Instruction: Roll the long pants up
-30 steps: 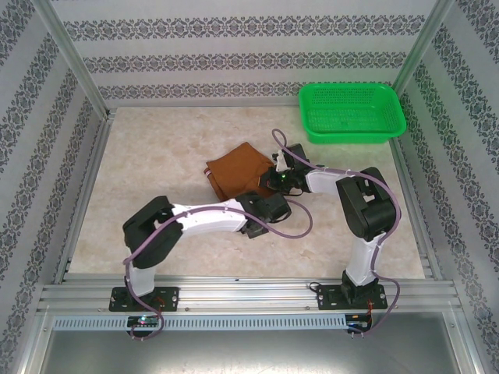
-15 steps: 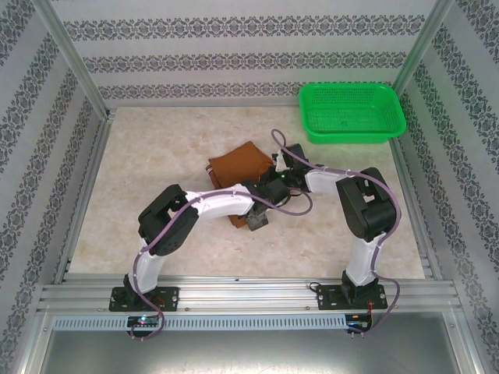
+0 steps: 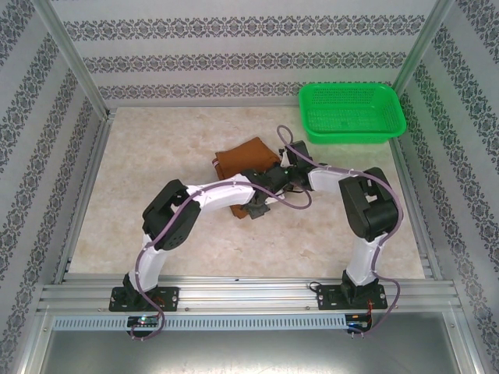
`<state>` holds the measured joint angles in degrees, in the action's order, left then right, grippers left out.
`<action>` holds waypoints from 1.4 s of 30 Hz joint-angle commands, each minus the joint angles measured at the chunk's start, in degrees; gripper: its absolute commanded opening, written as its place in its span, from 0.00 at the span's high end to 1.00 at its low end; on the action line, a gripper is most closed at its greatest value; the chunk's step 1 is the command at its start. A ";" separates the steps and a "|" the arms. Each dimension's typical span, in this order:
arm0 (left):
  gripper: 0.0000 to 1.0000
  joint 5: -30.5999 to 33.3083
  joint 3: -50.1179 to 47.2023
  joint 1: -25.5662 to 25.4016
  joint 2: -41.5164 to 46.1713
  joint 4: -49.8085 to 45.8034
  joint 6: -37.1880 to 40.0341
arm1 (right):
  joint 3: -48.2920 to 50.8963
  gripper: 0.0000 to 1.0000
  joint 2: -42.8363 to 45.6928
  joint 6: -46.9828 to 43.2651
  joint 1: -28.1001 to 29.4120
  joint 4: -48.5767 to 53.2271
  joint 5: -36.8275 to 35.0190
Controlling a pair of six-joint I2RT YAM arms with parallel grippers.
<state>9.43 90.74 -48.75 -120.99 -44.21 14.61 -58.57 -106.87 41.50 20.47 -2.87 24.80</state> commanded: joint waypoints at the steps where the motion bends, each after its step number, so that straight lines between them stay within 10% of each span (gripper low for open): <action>1: 1.00 -13.81 -3.36 5.06 -2.28 -10.08 -7.78 | 6.95 0.99 7.32 0.63 -3.48 7.67 -1.56; 14: 1.00 -38.69 0.58 6.09 0.53 -13.73 -9.34 | 8.64 0.49 31.86 -2.28 -7.56 12.92 -9.47; 23: 1.00 -58.40 7.68 7.91 -2.69 -18.39 -14.71 | 10.72 0.47 36.86 -3.86 -7.89 19.89 -10.64; 33: 1.00 -82.62 -7.47 14.08 2.78 9.99 -37.62 | 9.57 0.46 40.23 -5.20 -8.08 24.69 -6.36; 36: 1.00 -84.78 -11.76 14.99 4.60 21.82 -47.42 | 9.45 0.45 39.85 -4.72 -8.08 24.90 -3.69; 42: 1.00 -84.40 -8.90 15.52 5.21 14.81 -42.88 | 9.12 0.39 38.56 -4.71 -8.01 26.04 -0.03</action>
<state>-70.28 80.12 -33.98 -117.71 -27.59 -26.65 -47.94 -67.26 37.52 12.86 21.54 21.87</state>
